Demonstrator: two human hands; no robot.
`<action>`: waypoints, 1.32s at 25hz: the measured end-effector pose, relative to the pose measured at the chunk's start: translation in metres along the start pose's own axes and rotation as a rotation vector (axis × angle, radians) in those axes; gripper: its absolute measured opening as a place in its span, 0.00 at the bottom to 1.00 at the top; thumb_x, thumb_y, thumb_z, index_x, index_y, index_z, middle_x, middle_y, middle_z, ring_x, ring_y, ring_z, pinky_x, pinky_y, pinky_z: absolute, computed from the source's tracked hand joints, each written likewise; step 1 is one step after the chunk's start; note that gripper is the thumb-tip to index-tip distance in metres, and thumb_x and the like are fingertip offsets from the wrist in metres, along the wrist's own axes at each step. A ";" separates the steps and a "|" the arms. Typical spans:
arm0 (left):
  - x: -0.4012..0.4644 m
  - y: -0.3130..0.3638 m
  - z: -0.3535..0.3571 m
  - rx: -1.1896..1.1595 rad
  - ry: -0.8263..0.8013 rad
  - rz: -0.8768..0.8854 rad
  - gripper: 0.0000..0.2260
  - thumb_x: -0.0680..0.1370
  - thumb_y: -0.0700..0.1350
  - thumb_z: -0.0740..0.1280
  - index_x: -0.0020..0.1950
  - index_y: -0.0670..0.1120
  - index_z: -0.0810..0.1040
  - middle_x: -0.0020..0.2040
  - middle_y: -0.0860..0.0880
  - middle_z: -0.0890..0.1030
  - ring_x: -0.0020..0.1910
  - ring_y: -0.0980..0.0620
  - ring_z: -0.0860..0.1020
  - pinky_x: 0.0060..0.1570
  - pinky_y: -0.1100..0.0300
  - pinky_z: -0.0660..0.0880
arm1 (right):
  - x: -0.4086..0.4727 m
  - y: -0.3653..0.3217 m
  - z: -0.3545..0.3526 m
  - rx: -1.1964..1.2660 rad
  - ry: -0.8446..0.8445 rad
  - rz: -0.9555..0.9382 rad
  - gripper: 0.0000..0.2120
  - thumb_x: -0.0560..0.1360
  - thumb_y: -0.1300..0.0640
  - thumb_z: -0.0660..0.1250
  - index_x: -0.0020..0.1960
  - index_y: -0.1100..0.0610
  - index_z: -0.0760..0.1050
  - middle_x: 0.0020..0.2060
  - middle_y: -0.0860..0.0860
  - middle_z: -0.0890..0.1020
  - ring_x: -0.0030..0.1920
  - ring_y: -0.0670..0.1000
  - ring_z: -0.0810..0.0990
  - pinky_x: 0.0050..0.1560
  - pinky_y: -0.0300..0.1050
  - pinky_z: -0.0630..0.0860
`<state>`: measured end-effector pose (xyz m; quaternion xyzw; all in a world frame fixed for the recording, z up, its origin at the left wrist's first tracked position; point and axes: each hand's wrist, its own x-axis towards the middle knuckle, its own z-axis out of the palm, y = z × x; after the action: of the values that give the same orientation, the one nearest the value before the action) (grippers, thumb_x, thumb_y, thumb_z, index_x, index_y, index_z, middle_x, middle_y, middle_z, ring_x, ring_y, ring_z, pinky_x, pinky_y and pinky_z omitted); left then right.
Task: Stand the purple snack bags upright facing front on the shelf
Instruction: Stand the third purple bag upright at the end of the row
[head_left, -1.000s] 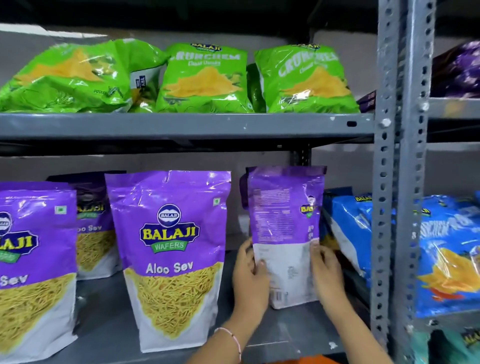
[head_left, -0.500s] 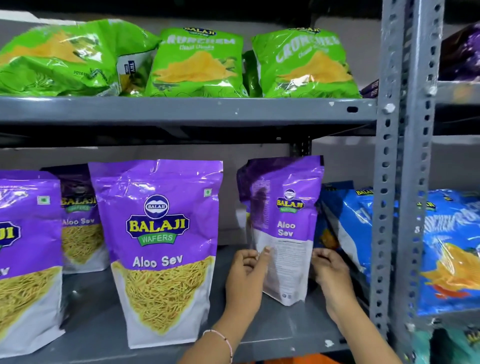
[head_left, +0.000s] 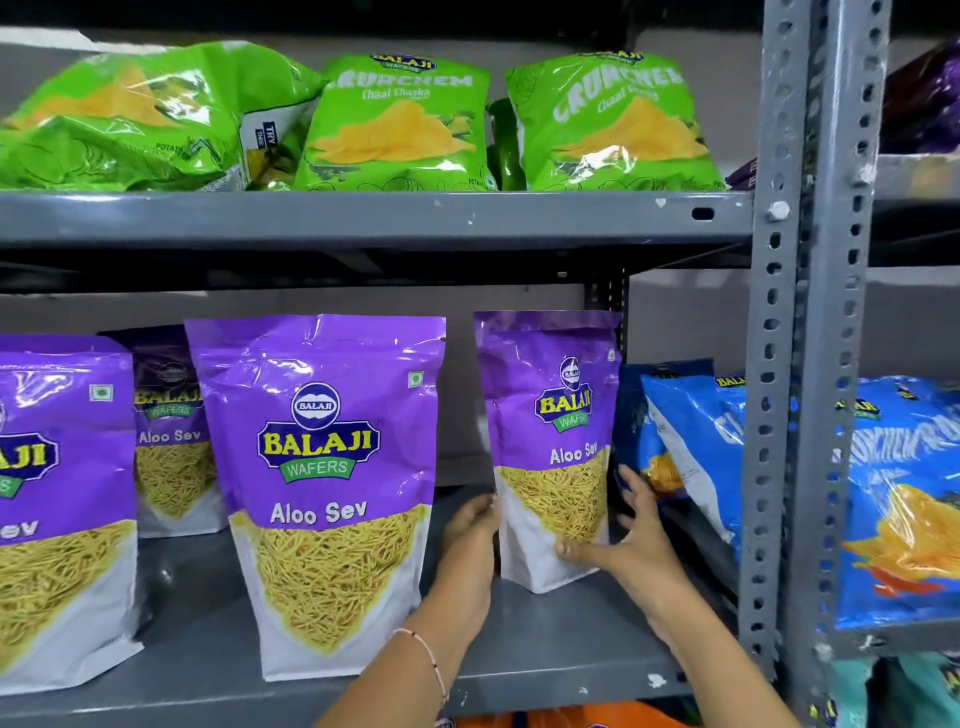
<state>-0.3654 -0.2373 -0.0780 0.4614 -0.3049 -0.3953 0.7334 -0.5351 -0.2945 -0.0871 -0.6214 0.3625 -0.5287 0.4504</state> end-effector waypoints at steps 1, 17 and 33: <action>0.003 0.000 -0.002 0.010 0.073 0.007 0.07 0.80 0.33 0.64 0.54 0.36 0.80 0.52 0.36 0.84 0.44 0.45 0.80 0.45 0.55 0.76 | 0.000 0.000 0.002 0.034 -0.051 -0.004 0.63 0.57 0.67 0.85 0.81 0.47 0.52 0.69 0.47 0.68 0.69 0.50 0.70 0.69 0.53 0.70; -0.041 -0.001 -0.007 0.430 -0.191 0.265 0.24 0.67 0.45 0.81 0.61 0.50 0.77 0.55 0.55 0.85 0.54 0.62 0.83 0.50 0.68 0.79 | -0.032 -0.014 -0.015 0.056 -0.225 -0.030 0.30 0.62 0.63 0.82 0.61 0.51 0.77 0.51 0.43 0.88 0.52 0.40 0.85 0.45 0.30 0.80; -0.083 0.002 -0.013 0.572 -0.170 0.239 0.21 0.65 0.59 0.80 0.46 0.64 0.69 0.38 0.81 0.76 0.40 0.84 0.73 0.31 0.85 0.69 | -0.069 -0.017 -0.026 0.019 -0.203 -0.060 0.25 0.66 0.64 0.80 0.58 0.49 0.77 0.50 0.41 0.88 0.48 0.38 0.86 0.41 0.27 0.78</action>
<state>-0.3958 -0.1590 -0.0882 0.5749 -0.5161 -0.2418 0.5871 -0.5737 -0.2300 -0.0929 -0.6780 0.2911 -0.4799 0.4747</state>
